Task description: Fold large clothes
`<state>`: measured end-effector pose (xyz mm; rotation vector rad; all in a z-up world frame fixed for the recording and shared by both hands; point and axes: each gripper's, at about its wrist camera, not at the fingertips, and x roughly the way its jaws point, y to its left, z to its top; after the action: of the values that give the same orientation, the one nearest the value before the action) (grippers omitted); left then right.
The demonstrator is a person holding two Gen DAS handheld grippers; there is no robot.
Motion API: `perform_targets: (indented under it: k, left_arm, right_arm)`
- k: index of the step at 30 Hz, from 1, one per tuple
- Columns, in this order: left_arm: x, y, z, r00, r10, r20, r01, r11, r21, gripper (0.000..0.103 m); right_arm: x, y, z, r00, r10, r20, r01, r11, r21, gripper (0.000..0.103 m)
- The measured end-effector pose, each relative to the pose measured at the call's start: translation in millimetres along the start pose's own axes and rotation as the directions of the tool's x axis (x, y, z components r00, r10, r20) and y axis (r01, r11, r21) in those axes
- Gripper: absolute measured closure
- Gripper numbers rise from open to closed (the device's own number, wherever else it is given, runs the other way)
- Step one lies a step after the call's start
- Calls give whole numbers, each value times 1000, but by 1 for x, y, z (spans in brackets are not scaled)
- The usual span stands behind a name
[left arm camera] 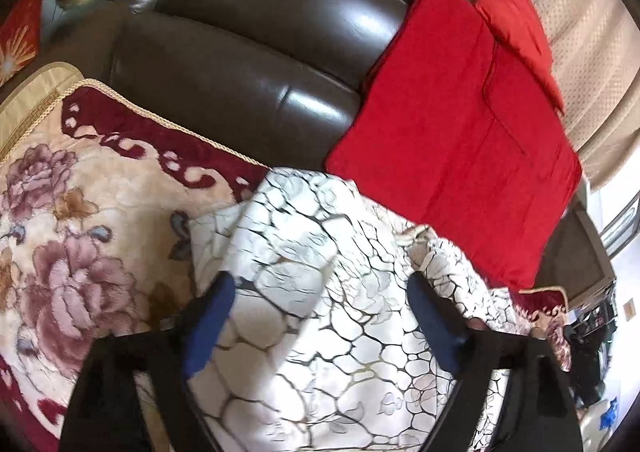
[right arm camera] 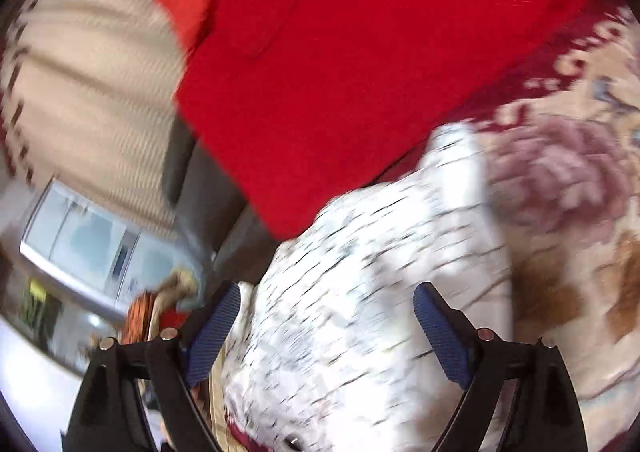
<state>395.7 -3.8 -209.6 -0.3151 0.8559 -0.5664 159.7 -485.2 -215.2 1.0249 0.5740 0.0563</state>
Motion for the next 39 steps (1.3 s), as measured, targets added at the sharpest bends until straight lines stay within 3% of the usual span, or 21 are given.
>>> perform_targets:
  k: [2,4,5,7,8,9,10,13,14,15,17,19,20,21,23,24,27,29,32,37,39]
  left_arm:
    - [13,-10,1,995,98,-6,-97,992,79,14]
    - [32,-14,1,977,214,-10,-211,968,135,14]
    - [49,-13,3,954,298,-36,-289,943,165,14]
    - [73,-8,4,922,383,-61,-364,908,209,14]
    - [82,-3,4,892,447,-62,-424,877,225,17]
    - [86,2,6,875,480,-62,-457,861,221,30]
    - [87,9,8,875,479,-66,-458,865,204,37]
    - [82,31,16,891,445,-87,-430,890,151,76]
    - [75,40,20,906,412,-98,-402,909,107,90]
    - [70,47,22,919,382,-98,-378,924,65,92]
    - [53,63,28,949,305,-75,-308,951,-29,91]
    - [46,79,33,982,173,-78,-182,977,-116,82]
    - [42,88,35,986,133,-98,-148,975,-167,64]
    - [35,95,37,988,123,-94,-140,968,-208,56]
    - [13,104,37,993,120,-14,-120,963,-239,49]
    - [2,102,35,989,144,16,-136,963,-233,42]
    - [-16,81,22,982,187,4,-184,973,-139,41]
    - [-18,63,8,977,212,-7,-212,977,-34,40]
    - [-1,51,-9,937,348,-36,-343,933,111,40]
    - [25,74,-24,877,460,-137,-449,887,109,40]
    - [27,92,-25,876,448,-178,-449,893,36,37]
  right_arm:
    - [9,16,-11,1000,-23,-15,22,998,-66,18]
    - [24,20,-14,998,-64,-20,61,993,-101,37]
    - [32,14,-16,996,-88,-35,84,993,-88,43]
    - [54,-4,-24,978,-188,-89,183,982,-55,63]
    - [66,-18,-28,965,-235,-115,231,972,-41,68]
    - [69,-23,-29,964,-235,-123,232,972,-36,70]
    - [68,-25,-29,966,-228,-122,226,974,-31,70]
    - [61,-24,-24,968,-217,-129,216,976,-22,71]
    - [60,-22,-22,966,-220,-135,218,976,-24,71]
    - [58,-19,-23,965,-223,-137,221,975,-30,71]
    - [57,-12,-27,964,-230,-132,226,973,-43,70]
    - [60,-5,-23,968,-218,-123,213,975,-57,67]
    - [59,2,-25,970,-215,-110,207,975,-75,67]
    - [57,9,-27,972,-215,-91,206,974,-95,67]
    - [59,18,-30,975,-214,-64,206,972,-115,67]
    - [60,18,-31,972,-227,-67,219,970,-109,67]
    - [71,2,-34,953,-279,-113,273,960,-68,68]
    - [71,-3,-35,958,-261,-122,259,965,-27,68]
    - [60,12,-38,967,-231,-109,228,973,-41,66]
    - [67,63,-49,980,-152,-130,136,983,-120,66]
    - [75,81,-54,982,-123,-142,103,985,-139,66]
